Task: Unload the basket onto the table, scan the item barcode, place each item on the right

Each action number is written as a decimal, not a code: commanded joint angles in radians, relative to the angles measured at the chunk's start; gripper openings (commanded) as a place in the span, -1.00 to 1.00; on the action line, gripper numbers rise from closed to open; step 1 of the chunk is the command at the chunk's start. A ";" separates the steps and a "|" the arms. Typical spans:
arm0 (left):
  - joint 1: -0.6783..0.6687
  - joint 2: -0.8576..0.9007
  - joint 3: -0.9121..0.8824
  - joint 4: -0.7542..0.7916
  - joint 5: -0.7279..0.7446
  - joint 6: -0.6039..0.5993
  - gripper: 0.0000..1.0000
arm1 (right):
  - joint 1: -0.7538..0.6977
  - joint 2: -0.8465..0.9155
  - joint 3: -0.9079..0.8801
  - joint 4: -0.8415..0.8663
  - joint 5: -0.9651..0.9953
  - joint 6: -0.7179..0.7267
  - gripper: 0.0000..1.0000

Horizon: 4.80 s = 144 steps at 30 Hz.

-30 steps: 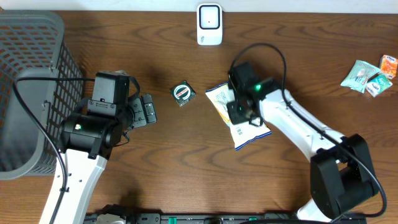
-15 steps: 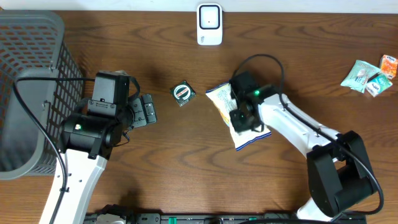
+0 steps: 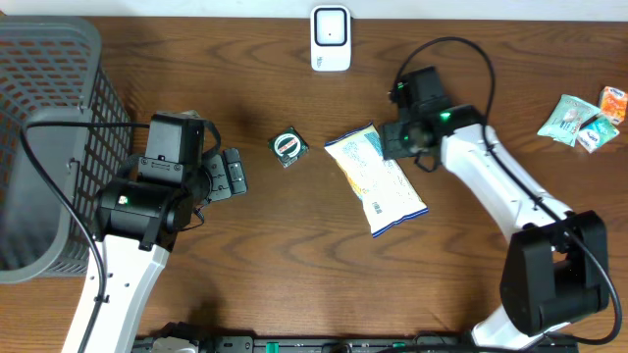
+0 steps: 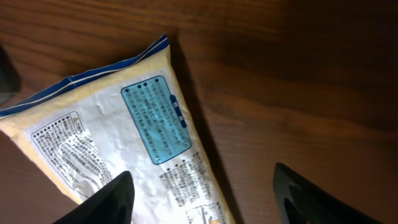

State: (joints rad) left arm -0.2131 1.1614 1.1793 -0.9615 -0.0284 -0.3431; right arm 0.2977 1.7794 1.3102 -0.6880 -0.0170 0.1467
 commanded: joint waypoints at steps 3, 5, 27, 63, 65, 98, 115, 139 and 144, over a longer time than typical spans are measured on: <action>0.002 0.002 0.009 0.000 0.002 -0.009 0.96 | -0.075 0.028 0.009 0.006 -0.239 -0.150 0.38; 0.002 0.002 0.009 0.000 0.002 -0.009 0.95 | -0.095 0.064 0.009 0.008 -0.269 -0.150 0.46; 0.002 0.002 0.009 0.000 0.002 -0.009 0.96 | -0.260 0.356 0.008 0.010 -0.935 -0.299 0.32; 0.002 0.002 0.009 0.000 0.002 -0.009 0.95 | -0.109 -0.004 0.016 -0.153 -0.621 -0.293 -0.39; 0.002 0.002 0.009 0.000 0.002 -0.009 0.95 | -0.052 -0.031 0.016 -0.179 -0.529 -0.301 -0.07; 0.002 0.002 0.009 0.000 0.002 -0.009 0.96 | 0.613 -0.025 -0.253 0.032 0.487 0.014 0.99; 0.002 0.002 0.009 0.000 0.002 -0.009 0.95 | 0.462 -0.025 -0.441 0.373 0.510 -0.072 -0.24; 0.002 0.002 0.009 0.000 0.002 -0.009 0.96 | 0.262 -0.195 -0.236 0.348 -0.345 0.130 -0.98; 0.002 0.002 0.009 0.000 0.002 -0.009 0.96 | 0.177 -0.159 -0.267 0.347 -0.658 0.209 -0.98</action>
State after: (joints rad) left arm -0.2131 1.1614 1.1793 -0.9615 -0.0284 -0.3431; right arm 0.5064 1.6032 1.0595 -0.3420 -0.3714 0.2798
